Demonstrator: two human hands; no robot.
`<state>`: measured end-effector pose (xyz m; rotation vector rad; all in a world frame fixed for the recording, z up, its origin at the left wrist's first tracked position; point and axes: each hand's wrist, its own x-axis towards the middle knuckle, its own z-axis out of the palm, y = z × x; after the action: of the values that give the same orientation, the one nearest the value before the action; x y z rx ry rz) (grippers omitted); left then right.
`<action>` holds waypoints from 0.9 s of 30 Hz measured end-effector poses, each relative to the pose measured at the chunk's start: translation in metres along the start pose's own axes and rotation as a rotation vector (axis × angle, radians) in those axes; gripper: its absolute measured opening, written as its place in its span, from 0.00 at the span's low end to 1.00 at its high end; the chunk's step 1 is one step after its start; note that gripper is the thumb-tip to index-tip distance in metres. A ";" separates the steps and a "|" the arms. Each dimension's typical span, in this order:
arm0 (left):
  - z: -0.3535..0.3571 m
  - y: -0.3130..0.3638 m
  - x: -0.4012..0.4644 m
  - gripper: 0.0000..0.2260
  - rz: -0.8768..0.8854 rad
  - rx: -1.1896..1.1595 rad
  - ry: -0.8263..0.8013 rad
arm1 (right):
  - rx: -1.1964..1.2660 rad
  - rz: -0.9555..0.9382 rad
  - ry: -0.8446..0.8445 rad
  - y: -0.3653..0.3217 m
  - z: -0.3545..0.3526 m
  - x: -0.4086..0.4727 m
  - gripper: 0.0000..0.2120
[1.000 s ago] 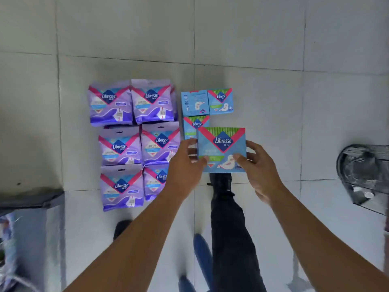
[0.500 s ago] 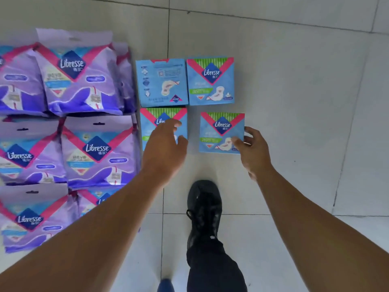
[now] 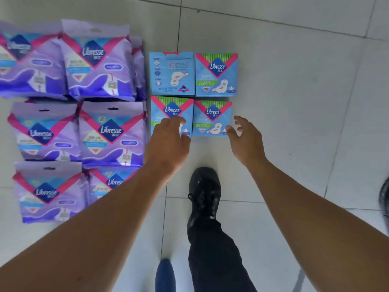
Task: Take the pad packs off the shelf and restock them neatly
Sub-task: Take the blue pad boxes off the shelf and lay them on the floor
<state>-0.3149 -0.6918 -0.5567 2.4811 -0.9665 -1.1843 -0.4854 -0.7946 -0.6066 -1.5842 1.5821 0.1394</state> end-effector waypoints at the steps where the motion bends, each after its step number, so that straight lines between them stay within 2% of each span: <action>1: -0.012 0.006 -0.009 0.16 0.002 0.020 -0.004 | -0.064 -0.072 -0.003 -0.012 -0.010 -0.016 0.21; 6: -0.095 0.037 -0.085 0.16 0.072 0.002 0.070 | -0.319 -0.429 0.007 -0.102 -0.062 -0.124 0.19; 10: -0.189 0.040 -0.176 0.17 0.120 -0.073 0.165 | -0.383 -0.620 0.049 -0.195 -0.091 -0.230 0.19; 13: -0.267 0.025 -0.243 0.16 0.139 -0.087 0.311 | -0.395 -0.765 0.078 -0.268 -0.099 -0.307 0.18; 19: -0.368 -0.048 -0.335 0.17 -0.039 -0.149 0.625 | -0.456 -1.087 -0.035 -0.390 -0.062 -0.388 0.19; 23: -0.392 -0.096 -0.375 0.15 -0.218 -0.195 0.819 | -0.465 -1.322 -0.131 -0.437 -0.014 -0.419 0.19; 27: -0.404 -0.141 -0.438 0.15 -0.412 -0.264 1.031 | -0.485 -1.506 -0.303 -0.467 0.033 -0.476 0.20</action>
<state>-0.1428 -0.3308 -0.0928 2.5666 -0.0172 0.0262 -0.1582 -0.4981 -0.1056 -2.5542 -0.1599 -0.0800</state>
